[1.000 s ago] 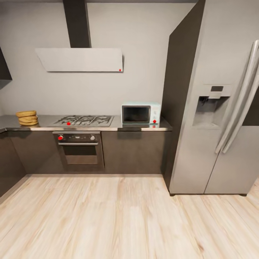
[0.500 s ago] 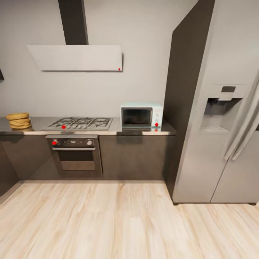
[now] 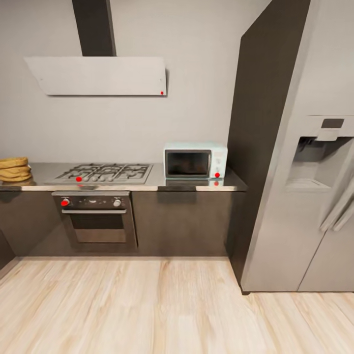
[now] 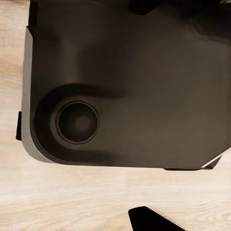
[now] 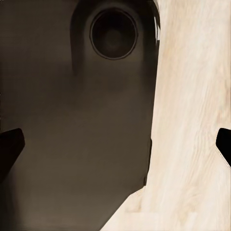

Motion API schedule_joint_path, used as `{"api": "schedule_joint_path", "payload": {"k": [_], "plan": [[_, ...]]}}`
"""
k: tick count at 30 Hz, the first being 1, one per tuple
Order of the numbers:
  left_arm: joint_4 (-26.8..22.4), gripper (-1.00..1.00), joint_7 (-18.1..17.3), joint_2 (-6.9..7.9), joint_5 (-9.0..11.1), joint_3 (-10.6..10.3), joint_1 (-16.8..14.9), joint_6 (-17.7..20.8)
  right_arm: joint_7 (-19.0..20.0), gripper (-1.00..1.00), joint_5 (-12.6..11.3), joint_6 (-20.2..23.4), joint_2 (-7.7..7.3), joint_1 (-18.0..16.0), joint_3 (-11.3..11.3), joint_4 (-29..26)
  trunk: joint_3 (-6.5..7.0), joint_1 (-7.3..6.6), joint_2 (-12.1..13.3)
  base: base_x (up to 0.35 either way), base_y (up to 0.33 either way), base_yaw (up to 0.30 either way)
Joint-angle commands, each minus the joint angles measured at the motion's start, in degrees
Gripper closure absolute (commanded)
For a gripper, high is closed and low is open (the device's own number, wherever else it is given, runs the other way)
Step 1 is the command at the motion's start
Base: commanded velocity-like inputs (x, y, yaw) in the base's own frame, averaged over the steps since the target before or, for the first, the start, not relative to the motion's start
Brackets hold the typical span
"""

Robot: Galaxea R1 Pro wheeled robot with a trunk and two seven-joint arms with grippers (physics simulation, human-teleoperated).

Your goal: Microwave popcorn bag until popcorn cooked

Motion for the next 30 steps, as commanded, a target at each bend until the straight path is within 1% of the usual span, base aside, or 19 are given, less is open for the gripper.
{"api": "schedule_joint_path", "payload": {"k": [1, 6, 9, 12, 13, 18, 19, 21, 22, 23, 24, 26, 30], "plan": [[0.0, -1.0, 0.0, -0.01, 0.5, 0.1, 0.0, -0.1, 0.0, -1.0, 0.0, 0.0, 0.0, 0.0, 0.1, 0.0, -0.04, 0.04, 0.0, 0.327, 0.0, 0.0], [0.0, -1.0, 0.4, -0.14, 0.5, 0.2, 0.0, -0.1, -0.1, -1.0, -0.2, 0.0, 0.04, 0.0, -0.2, 0.0, -0.04, 0.04, 0.0, 0.327, 0.0, 0.0], [0.0, -1.0, 0.6, -0.17, 0.5, 0.2, 0.0, -0.1, -0.1, -1.0, -0.3, -0.1, 0.31, 0.0, -0.5, 0.0, -0.04, 0.04, 0.0, 0.327, 0.0, 0.0], [0.0, -1.0, 0.6, 0.04, 0.6, 0.2, 0.0, -0.2, 0.0, -1.0, -0.3, 0.1, 0.36, 0.0, -0.4, 0.0, -0.04, 0.04, 0.0, 0.327, 0.0, 0.0], [0.0, -1.0, 0.6, 0.05, 0.7, 0.2, 0.0, -0.2, 0.0, -1.0, -0.2, 0.0, 0.24, 0.0, -0.3, 0.0, -0.04, 0.04, 0.0, 0.327, 0.0, 0.0], [0.0, -1.0, 0.8, -0.03, 2.9, 0.3, 0.0, -0.6, 0.1, -1.0, 0.5, -0.1, -0.38, 0.0, 0.1, 0.0, -0.04, 0.04, 0.0, 0.327, 0.0, 0.0], [0.0, -1.0, 0.8, -0.02, 3.1, 0.3, 0.0, -0.6, 0.1, -1.0, 0.6, -0.3, -0.48, 0.0, 0.4, -0.1, -0.04, 0.04, 0.0, 0.327, 0.0, 0.0], [0.0, -1.0, 0.8, -0.01, 3.2, 0.3, 0.0, -0.6, 0.1, -1.0, 0.6, -1.3, -0.56, 0.0, 1.7, 0.0, -0.04, 0.04, 0.0, 0.327, 0.0, 0.0], [0.0, -1.0, 0.8, -0.01, 3.3, 0.3, 0.0, -0.6, 0.1, -1.0, 0.5, -2.0, -0.58, 0.0, 2.7, 0.1, -0.04, 0.04, 0.0, 0.327, 0.0, 0.0], [0.0, -1.0, 0.8, 0.0, 3.4, 0.3, 0.0, -0.6, 0.1, -1.0, 0.3, -3.3, -0.55, 0.0, 4.3, 0.3, -0.04, 0.04, 0.0, 0.327, 0.0, 0.0], [0.0, -1.0, 0.8, 0.0, 3.4, 0.3, 0.0, -0.6, 0.1, -1.0, 0.2, -3.7, -0.54, 0.0, 4.8, 0.4, -0.04, 0.04, 0.0, 0.327, 0.0, 0.0], [0.0, -1.0, 0.8, 0.0, 3.4, 0.3, 0.0, -0.6, 0.2, -1.0, 0.1, -4.3, -0.53, 0.0, 5.4, 0.5, -0.04, 0.04, 0.0, 0.327, 0.0, 0.0], [0.0, -1.0, 0.8, 0.0, 3.4, 0.3, 0.0, -0.6, 0.3, -1.0, 0.1, -4.6, -0.48, 0.0, 5.6, 0.5, -0.04, 0.04, 0.0, 0.327, 0.0, 0.0]]}}
